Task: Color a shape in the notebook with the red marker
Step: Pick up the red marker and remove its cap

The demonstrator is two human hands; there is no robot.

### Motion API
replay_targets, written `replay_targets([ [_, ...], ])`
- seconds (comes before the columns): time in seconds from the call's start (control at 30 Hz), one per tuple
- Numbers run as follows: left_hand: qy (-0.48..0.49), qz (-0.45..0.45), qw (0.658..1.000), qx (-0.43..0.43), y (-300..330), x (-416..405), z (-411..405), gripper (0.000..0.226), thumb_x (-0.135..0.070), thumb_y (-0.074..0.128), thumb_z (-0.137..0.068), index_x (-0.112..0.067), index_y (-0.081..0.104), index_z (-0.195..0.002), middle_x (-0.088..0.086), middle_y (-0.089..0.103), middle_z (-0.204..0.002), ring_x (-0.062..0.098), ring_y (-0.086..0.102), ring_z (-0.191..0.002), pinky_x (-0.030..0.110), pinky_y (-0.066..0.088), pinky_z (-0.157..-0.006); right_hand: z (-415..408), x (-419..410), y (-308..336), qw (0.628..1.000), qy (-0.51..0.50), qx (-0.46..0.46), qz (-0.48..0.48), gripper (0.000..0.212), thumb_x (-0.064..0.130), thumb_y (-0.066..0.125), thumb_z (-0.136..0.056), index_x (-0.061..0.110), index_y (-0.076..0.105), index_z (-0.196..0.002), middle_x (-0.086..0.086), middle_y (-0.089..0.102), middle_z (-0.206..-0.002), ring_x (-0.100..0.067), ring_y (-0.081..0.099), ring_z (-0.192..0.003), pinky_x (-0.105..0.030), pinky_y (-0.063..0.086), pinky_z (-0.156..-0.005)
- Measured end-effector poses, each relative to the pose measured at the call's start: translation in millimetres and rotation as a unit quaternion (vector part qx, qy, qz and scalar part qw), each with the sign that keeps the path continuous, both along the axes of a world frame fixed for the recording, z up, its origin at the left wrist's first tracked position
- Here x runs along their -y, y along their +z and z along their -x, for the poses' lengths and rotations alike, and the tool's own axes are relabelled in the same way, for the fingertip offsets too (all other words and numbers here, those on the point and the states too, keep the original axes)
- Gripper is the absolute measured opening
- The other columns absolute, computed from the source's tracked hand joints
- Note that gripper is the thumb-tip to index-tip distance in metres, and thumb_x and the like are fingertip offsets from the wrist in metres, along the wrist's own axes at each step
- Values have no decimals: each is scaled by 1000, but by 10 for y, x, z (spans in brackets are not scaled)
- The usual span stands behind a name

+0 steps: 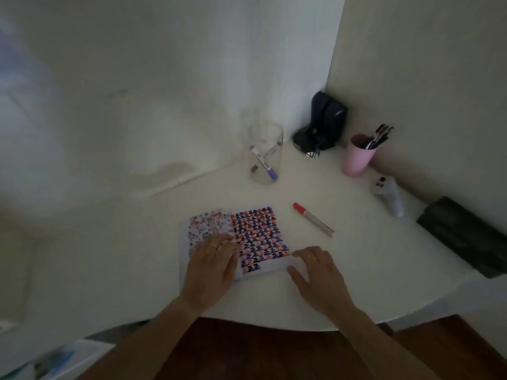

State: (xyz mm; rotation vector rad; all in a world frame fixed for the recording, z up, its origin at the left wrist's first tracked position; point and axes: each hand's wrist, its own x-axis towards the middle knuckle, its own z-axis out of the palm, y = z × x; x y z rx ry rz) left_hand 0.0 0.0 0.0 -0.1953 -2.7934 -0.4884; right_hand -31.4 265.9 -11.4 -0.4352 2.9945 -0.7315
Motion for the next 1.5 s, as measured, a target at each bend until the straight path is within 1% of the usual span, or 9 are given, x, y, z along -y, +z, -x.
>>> replay_targets([
  [0.13, 10, 7, 999, -39, -241, -32, 68, 33, -39, 39, -101, -23, 64, -114, 4, 61, -130, 24, 56, -118, 43, 48, -93, -9, 15, -346, 994, -3, -104, -28, 43, 47, 45, -92, 20, 68, -115, -4, 64, -119, -25, 56, -111, -37, 49, -96],
  [0.27, 10, 30, 997, -67, -461, -78, -25, 32, -41, 44, -99, -24, 64, -117, 4, 61, -130, 26, 54, -122, 46, 47, -95, -76, 18, -498, 989, -13, -146, -33, 46, 47, 40, -94, 19, 65, -121, -5, 63, -124, -25, 54, -117, -40, 47, -100],
  [0.4, 28, 45, 996, -78, -492, -116, -51, 31, -44, 44, -96, -27, 64, -113, 1, 60, -128, 23, 53, -118, 42, 47, -92, -94, 36, -505, 986, -9, -163, -44, 45, 46, 40, -95, 19, 63, -122, -5, 61, -125, -25, 54, -115, -38, 48, -98],
  [0.6, 35, 69, 992, -100, -532, -92, -58, 30, -42, 40, -91, -32, 63, -106, 0, 61, -117, 24, 56, -109, 41, 44, -82, -169, 45, -480, 985, -22, -168, -39, 37, 40, 50, -97, 20, 64, -126, -3, 60, -127, -23, 52, -116, -35, 47, -96],
  [0.83, 40, 64, 994, -80, -487, -117, -149, 41, -47, 32, -88, -34, 65, -109, -1, 61, -120, 25, 55, -113, 44, 44, -88, -262, 92, -385, 986, -42, -156, -37, 35, 38, 45, -99, 21, 64, -124, -2, 61, -126, -22, 53, -117, -35, 47, -94],
  [1.1, 38, 79, 990, -112, -518, -84, -82, 33, -44, 40, -87, -33, 67, -101, 0, 63, -113, 25, 58, -105, 44, 47, -80, -233, 127, -347, 982, -51, -175, -41, 30, 38, 51, -95, 23, 66, -116, 1, 63, -119, -21, 54, -112, -32, 46, -92],
  [1.23, 27, 83, 987, -134, -603, -67, -5, 33, -44, 40, -88, -30, 67, -100, 2, 64, -112, 28, 58, -103, 44, 48, -77, 16, 94, -247, 986, -69, -153, -19, 27, 38, 59, -92, 22, 74, -108, 1, 69, -112, -20, 63, -107, -34, 50, -90],
  [1.37, 27, 80, 989, -121, -633, -40, 24, 30, -45, 40, -90, -33, 65, -103, 1, 61, -117, 26, 56, -106, 45, 46, -81, 397, 71, -203, 965, -126, -228, -4, 33, 32, 61, -94, 19, 65, -125, -7, 64, -125, -27, 56, -116, -38, 48, -92],
  [1.5, 11, 75, 995, -70, -540, -15, 34, 38, -51, 30, -91, -37, 61, -107, -3, 54, -124, 21, 51, -113, 45, 48, -86, 741, 119, -274, 964, -181, -195, -24, 42, 33, 56, -97, 19, 54, -136, -11, 62, -130, -32, 53, -121, -43, 48, -95],
])
